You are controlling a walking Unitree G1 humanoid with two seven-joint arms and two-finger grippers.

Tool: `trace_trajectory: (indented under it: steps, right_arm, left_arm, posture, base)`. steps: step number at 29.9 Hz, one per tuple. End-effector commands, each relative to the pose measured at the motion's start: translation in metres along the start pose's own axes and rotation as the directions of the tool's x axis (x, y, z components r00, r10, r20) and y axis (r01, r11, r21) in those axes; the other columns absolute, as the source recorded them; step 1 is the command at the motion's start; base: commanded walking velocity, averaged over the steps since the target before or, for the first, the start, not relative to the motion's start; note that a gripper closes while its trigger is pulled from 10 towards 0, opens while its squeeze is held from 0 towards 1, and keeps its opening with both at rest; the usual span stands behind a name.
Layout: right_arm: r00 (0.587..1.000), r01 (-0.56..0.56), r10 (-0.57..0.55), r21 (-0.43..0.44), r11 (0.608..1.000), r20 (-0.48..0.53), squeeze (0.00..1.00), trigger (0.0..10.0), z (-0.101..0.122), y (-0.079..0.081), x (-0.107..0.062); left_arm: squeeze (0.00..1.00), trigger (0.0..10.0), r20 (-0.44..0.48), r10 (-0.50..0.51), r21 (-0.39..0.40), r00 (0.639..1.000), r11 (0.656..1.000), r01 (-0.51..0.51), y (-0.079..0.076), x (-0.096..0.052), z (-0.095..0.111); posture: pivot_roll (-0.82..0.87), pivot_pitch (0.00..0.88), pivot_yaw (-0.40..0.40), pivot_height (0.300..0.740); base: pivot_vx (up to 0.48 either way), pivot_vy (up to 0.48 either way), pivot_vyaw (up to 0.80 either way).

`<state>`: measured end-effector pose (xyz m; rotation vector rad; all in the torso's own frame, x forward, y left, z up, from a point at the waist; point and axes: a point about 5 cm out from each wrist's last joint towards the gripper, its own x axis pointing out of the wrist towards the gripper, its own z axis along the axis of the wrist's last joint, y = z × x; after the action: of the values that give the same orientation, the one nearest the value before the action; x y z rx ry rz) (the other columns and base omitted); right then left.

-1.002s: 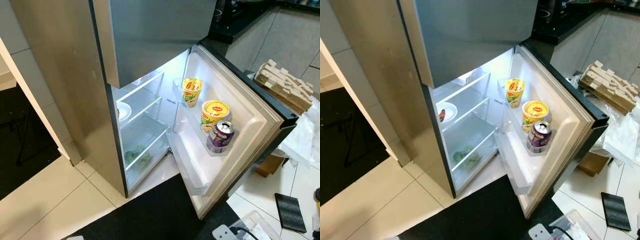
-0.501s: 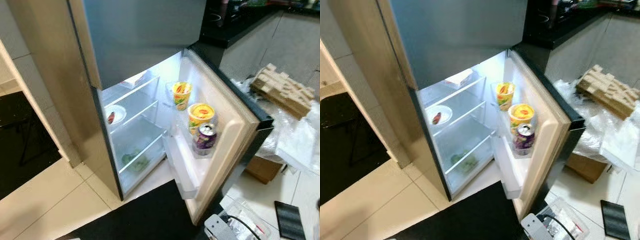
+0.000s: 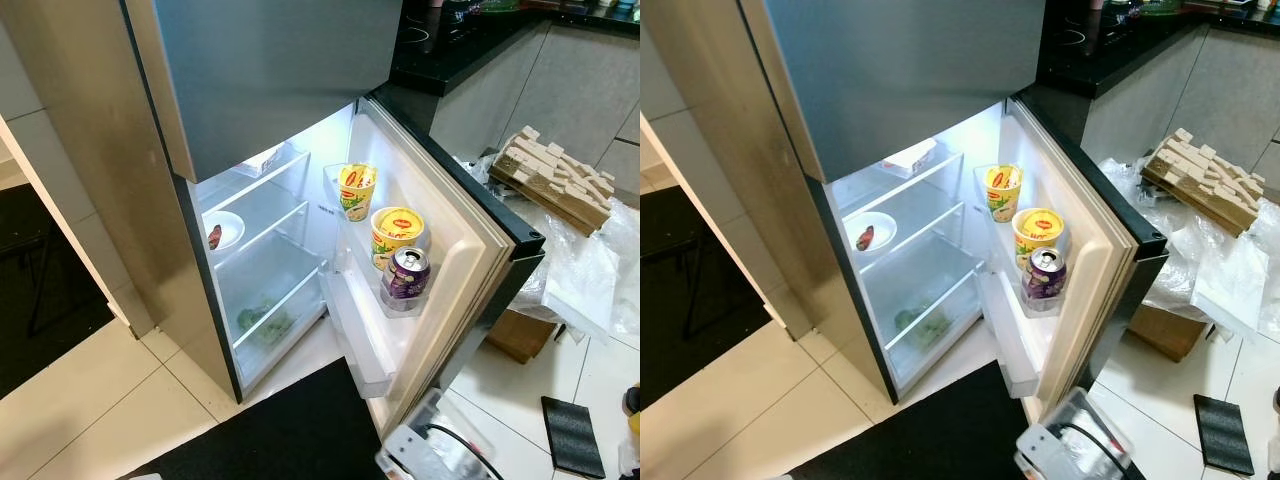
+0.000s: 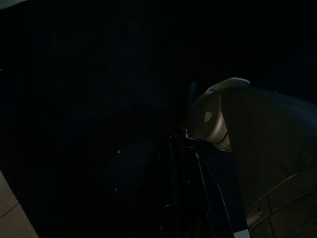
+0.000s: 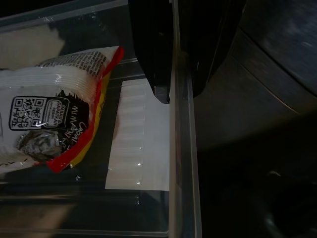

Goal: Restocking fridge

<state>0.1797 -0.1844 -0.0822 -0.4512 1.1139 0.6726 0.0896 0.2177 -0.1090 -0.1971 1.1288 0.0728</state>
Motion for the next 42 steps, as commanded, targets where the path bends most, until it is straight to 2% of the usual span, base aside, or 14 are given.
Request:
trace_trajectory:
  steps: [1,5,11,15,19,20,28,33,37,39,42]
  right_arm:
    - [1.000,-0.014,0.014,-0.033,0.999,0.014,0.00,10.0,0.005,-0.001,0.000]
    - [0.999,-0.043,0.045,-0.095,0.995,0.020,0.00,10.0,0.011,0.000,0.000]
    - [0.999,-0.030,0.034,-0.144,0.989,0.027,0.00,10.0,0.017,-0.003,-0.001]
    - [0.998,0.038,-0.029,-0.185,0.982,0.054,0.00,10.0,0.030,-0.013,-0.003]
    - [0.995,0.089,-0.078,-0.187,0.978,0.064,0.00,10.0,0.035,-0.021,-0.005]
    - [0.988,0.146,-0.136,-0.181,0.973,0.068,0.00,10.0,0.037,-0.029,-0.008]
    - [0.968,0.248,-0.241,-0.136,0.959,0.067,0.00,10.0,0.037,-0.046,-0.015]
    - [0.931,0.364,-0.361,-0.059,0.929,0.058,0.00,10.0,0.031,-0.069,-0.028]
    - [0.912,0.409,-0.407,-0.034,0.912,0.050,0.00,10.0,0.027,-0.080,-0.035]
    - [0.886,0.462,-0.462,0.006,0.887,0.031,0.00,10.0,0.018,-0.095,-0.047]
    - [0.879,0.476,-0.477,0.020,0.879,0.024,0.00,10.0,0.015,-0.099,-0.050]
  left_arm:
    - [0.00,10.0,-0.032,-0.045,-0.003,0.998,0.999,0.045,-0.011,0.001,-0.008]
    - [0.00,10.0,-0.034,-0.049,-0.002,0.998,0.999,0.049,-0.012,0.001,-0.009]
    - [0.00,10.0,-0.036,-0.050,0.001,0.998,0.999,0.050,-0.012,0.001,-0.010]
    - [0.00,10.0,-0.037,-0.051,0.006,0.998,0.999,0.052,-0.012,0.001,-0.010]
    - [0.00,10.0,-0.035,-0.053,0.008,0.998,0.999,0.053,-0.012,0.001,-0.010]
    - [0.00,10.0,-0.034,-0.054,0.010,0.998,0.998,0.055,-0.012,0.001,-0.009]
    - [0.00,10.0,-0.036,-0.054,0.013,0.998,0.998,0.055,-0.012,0.001,-0.009]
    - [0.00,10.0,-0.038,-0.055,0.014,0.998,0.998,0.055,-0.013,0.001,-0.010]
    - [0.00,10.0,-0.038,-0.054,0.015,0.998,0.998,0.055,-0.012,0.001,-0.010]
    - [0.00,10.0,-0.036,-0.052,0.016,0.998,0.998,0.053,-0.012,0.001,-0.010]
    - [0.00,10.0,-0.035,-0.051,0.016,0.998,0.999,0.052,-0.012,0.001,-0.010]
  posture:
    - [-0.05,0.000,-0.026,0.740]
    - [-0.04,0.000,-0.027,0.740]
    - [-0.04,0.000,-0.029,0.740]
    - [-0.04,0.000,-0.028,0.740]
    - [-0.04,0.000,-0.028,0.740]
    - [-0.04,0.000,-0.027,0.740]
    - [-0.04,0.000,-0.026,0.740]
    - [-0.04,0.000,-0.028,0.740]
    - [-0.04,0.000,-0.027,0.740]
    - [-0.04,0.000,-0.026,0.740]
    - [-0.04,0.000,-0.026,0.740]
  base:
    - [0.000,0.000,0.00]
    - [0.000,0.000,0.00]
    - [0.000,0.000,0.00]
    - [0.000,0.000,0.00]
    - [0.000,0.000,0.00]
    - [0.000,0.000,0.00]
    - [0.000,0.000,0.00]
    - [0.000,0.000,0.00]
    - [0.000,0.000,0.00]
    - [0.000,0.000,0.00]
    - [0.000,0.000,0.00]
